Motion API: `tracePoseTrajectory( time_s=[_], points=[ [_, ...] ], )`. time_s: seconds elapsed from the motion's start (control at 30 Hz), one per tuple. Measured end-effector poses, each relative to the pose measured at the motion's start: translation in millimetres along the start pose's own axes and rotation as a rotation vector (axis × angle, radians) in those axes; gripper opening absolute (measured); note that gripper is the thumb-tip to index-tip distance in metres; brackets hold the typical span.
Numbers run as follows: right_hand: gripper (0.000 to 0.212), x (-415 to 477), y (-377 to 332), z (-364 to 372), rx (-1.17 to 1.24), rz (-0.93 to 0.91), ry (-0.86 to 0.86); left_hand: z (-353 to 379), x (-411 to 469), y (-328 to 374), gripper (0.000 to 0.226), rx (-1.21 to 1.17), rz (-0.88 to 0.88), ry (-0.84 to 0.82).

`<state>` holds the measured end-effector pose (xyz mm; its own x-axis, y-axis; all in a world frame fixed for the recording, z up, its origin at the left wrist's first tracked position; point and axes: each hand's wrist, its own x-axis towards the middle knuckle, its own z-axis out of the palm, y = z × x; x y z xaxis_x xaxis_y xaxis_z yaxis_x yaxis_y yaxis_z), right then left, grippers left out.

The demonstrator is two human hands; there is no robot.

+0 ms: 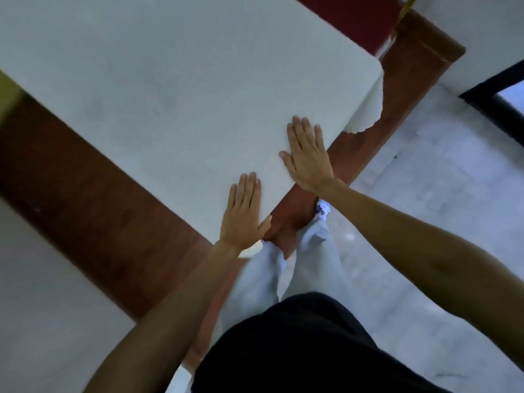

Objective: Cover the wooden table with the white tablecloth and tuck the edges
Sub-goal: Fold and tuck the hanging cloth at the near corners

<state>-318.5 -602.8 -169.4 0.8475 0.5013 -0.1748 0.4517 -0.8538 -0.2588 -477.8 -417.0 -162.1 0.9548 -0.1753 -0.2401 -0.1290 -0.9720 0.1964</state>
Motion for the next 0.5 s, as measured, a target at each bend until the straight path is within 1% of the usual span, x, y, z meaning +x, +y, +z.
tracePoseTrajectory(
  time_s=[0.1, 0.2, 0.33, 0.37, 0.5],
  points=[
    [0.072, -26.8, -42.9, 9.8, -0.036, -0.066, -0.089, 9.3, -67.6, -19.8, 0.087, -0.004, -0.103, -0.025],
    [0.074, -47.3, -74.5, 14.4, -0.098, -0.199, -0.196, 9.2, -120.3, -22.7, 0.090, -0.022, -0.265, -0.061],
    [0.075, -51.2, -96.3, 6.0, -0.188, -0.348, -0.282, 0.1, -161.1, -23.8, 0.076, -0.066, -0.535, -0.055],
    [0.076, -49.2, -100.6, 1.8, -0.200, -0.364, -0.296, -3.8, -165.6, -28.1, 0.077, -0.061, -0.550, -0.072],
    [0.077, -37.9, -110.3, -13.2, -0.200, -0.426, -0.328, -26.4, -160.9, -40.8, 0.083, -0.053, -0.501, -0.086]
  ],
)
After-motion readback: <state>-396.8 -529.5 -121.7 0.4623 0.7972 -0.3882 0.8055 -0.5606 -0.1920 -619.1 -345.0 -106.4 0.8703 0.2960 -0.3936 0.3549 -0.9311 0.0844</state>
